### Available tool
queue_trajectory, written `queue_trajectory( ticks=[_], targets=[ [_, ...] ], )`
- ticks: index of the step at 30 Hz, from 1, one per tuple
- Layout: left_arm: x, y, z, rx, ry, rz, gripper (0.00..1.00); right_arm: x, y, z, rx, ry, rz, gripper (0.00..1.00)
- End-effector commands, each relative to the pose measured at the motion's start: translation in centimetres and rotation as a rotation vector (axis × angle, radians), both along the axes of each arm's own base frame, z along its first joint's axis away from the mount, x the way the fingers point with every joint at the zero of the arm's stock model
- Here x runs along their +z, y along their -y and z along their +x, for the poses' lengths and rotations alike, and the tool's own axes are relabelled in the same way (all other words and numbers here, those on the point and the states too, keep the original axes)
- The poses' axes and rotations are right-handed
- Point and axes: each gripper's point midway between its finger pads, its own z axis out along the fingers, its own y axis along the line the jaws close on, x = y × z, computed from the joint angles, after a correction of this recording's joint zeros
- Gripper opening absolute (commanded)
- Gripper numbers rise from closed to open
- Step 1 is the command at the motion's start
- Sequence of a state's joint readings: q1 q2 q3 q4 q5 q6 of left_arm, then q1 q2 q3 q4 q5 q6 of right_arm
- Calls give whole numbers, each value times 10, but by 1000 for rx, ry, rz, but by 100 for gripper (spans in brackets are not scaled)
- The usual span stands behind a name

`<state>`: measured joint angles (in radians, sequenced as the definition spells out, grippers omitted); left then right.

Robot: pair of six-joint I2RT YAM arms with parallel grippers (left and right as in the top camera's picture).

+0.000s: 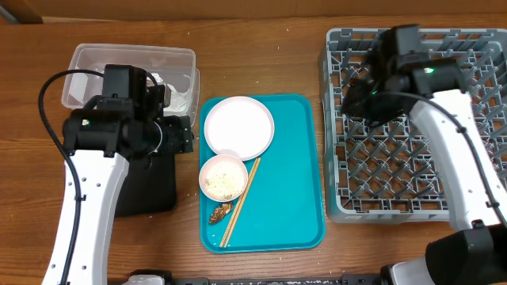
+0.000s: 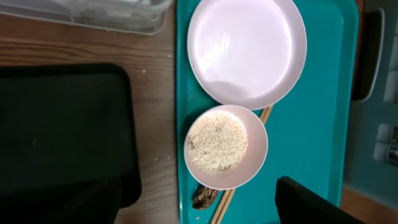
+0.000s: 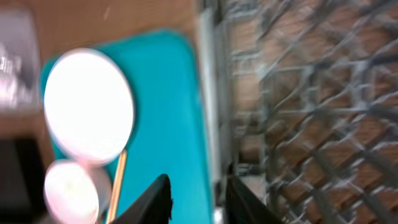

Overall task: Sort waste into correct bins and load items into the dishwasher
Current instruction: 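Grasp the pink rice bowl with the left gripper and lift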

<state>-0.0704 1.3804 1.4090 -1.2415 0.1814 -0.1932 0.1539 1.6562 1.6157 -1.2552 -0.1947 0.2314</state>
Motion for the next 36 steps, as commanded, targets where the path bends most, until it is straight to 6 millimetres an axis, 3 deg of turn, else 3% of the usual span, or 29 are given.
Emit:
queue_trajectory(
  ticks=[1, 6, 11, 20, 24, 29, 31, 34, 36],
  targets=[
    [-12, 14, -9, -28, -33, 2, 80, -2, -12, -15, 70, -34, -33, 33],
    [-35, 45, -19, -106, -65, -3, 80, -9, 25, -23, -4, -80, -198, 35],
    [-64, 78, -27, -203, -80, 10, 78, -11, 47, -26, -62, -112, -205, 44],
    [-130, 118, -37, -332, -190, 101, 73, -10, 50, -26, -77, -117, -179, 44],
    [-157, 133, -40, -376, -242, 127, 66, -10, 50, -26, -77, -118, -180, 44],
    [-183, 135, -47, -394, -312, 162, 41, -10, 50, -26, -77, -118, -180, 44],
    [-186, 131, -45, -389, -314, 188, 33, -10, 50, -26, -77, -118, -180, 44],
    [-188, 128, -44, -374, -314, 205, 12, -10, 50, -26, -77, -118, -180, 44],
    [-188, 128, -44, -369, -315, 204, 4, -11, 50, -27, -77, -122, -180, 44]
  ],
)
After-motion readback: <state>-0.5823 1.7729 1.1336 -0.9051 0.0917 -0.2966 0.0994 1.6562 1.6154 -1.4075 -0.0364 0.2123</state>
